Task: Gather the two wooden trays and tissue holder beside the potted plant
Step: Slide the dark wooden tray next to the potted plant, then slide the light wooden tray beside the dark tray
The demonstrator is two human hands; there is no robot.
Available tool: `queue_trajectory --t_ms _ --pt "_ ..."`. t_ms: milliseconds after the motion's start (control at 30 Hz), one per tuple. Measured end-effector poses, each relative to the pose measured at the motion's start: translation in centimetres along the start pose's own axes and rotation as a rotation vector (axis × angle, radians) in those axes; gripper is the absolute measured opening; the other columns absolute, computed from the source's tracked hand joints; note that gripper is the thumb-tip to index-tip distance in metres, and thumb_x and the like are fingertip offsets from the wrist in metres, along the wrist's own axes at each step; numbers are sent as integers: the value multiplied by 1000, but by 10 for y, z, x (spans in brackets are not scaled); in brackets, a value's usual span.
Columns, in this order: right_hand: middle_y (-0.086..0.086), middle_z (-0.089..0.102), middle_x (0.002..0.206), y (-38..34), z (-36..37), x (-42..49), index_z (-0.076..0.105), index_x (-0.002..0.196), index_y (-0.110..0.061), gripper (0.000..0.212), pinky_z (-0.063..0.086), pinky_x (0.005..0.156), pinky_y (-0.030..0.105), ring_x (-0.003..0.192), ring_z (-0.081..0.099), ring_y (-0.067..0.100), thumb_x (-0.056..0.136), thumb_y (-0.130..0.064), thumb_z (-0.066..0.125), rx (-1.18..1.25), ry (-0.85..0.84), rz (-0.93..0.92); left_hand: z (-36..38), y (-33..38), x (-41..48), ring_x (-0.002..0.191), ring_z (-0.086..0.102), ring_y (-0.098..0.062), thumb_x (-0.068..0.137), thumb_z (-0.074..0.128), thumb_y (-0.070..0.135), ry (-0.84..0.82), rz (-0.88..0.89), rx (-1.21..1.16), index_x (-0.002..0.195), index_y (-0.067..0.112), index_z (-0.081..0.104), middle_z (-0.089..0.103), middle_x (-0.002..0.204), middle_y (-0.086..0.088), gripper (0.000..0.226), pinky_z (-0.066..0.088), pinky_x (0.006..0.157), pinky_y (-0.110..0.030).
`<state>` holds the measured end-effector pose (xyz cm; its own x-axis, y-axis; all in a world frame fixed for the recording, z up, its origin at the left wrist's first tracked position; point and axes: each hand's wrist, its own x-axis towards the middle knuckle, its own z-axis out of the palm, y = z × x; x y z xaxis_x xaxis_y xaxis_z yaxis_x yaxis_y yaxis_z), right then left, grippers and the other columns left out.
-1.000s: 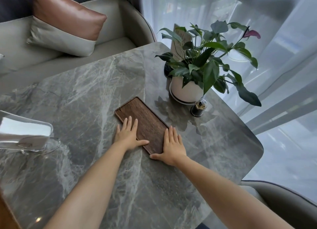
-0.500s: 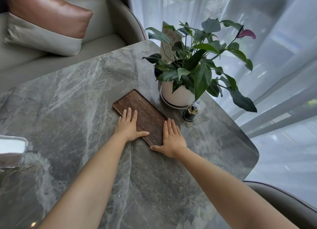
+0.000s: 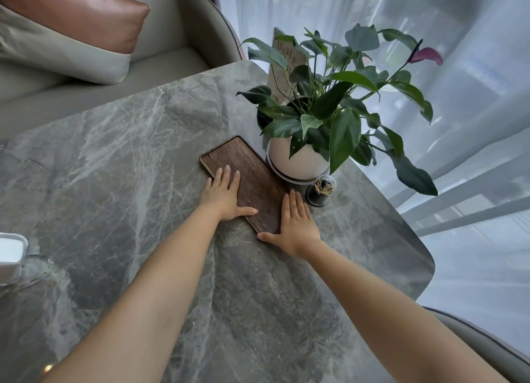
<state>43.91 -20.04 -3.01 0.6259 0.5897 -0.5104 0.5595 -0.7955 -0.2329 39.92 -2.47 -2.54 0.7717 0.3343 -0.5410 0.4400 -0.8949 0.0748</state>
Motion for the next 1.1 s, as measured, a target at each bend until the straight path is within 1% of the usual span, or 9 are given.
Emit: queue_trajectory --t_ms 300,367,500,633,733,867,1000,1033,1100 --pt "13 -24 155 1 -4 1 -17 145 -4 111 -10 118 35 143 -23 23 78 -71 42 -19 -20 20 -1 2 0 148 -13 -25 79 44 71 27 12 -2 150 12 -9 -15 159 -11 107 -1 122 -43" --pt "13 -23 155 0 -5 0 -17 145 -4 111 -10 118 35 143 -23 23 78 -72 41 -26 -26 24 1 3 -2 148 -12 -24 83 39 70 39 16 8 150 11 -9 -14 160 -9 102 -1 122 -43" --pt "13 -23 155 -3 -7 -2 -17 145 -4 108 -10 117 34 144 -22 23 80 -70 39 -49 -32 19 4 2 -9 148 -12 -22 92 27 61 86 7 -48 150 9 -8 -14 160 -7 86 -2 122 -41" --pt "12 -24 155 -13 -11 -10 -18 144 -5 100 -9 118 34 144 -22 22 85 -66 33 -76 9 -8 0 -16 -25 148 -14 -19 95 24 56 181 6 -18 150 11 -10 -15 160 -6 80 -5 121 -40" --pt "12 -24 155 -27 -17 -14 -20 144 -5 95 -9 118 34 144 -22 22 87 -65 29 -85 57 -42 2 -35 -45 148 -15 -19 96 24 53 251 -10 -1 150 12 -10 -15 160 -5 76 -7 121 -39" --pt "11 -25 155 -59 -26 -23 -21 143 -5 93 -9 118 35 143 -23 21 89 -63 27 -110 93 -114 13 -65 -80 148 -13 -18 98 23 47 345 -74 3 150 13 -9 -13 160 -5 70 -9 121 -38" --pt "10 -25 155 -102 -21 -35 -21 144 -6 93 -8 118 35 143 -24 21 89 -63 26 -133 105 -197 30 -95 -124 149 -8 -17 97 24 48 373 -133 -10 150 13 -7 -10 161 -4 71 -5 121 -39" --pt "11 -25 155 -114 -18 -39 -20 144 -5 92 -8 118 36 143 -23 21 89 -63 26 -148 102 -220 37 -104 -135 149 -7 -18 96 19 51 364 -141 -3 150 12 -6 -9 161 -5 72 -5 121 -39" --pt "11 -25 155 -140 -9 -49 -20 143 -5 90 -8 118 36 143 -24 22 90 -62 25 -190 92 -270 51 -123 -158 149 -5 -19 81 -3 59 346 -175 -2 151 11 -4 -7 161 -5 85 -4 122 -40"
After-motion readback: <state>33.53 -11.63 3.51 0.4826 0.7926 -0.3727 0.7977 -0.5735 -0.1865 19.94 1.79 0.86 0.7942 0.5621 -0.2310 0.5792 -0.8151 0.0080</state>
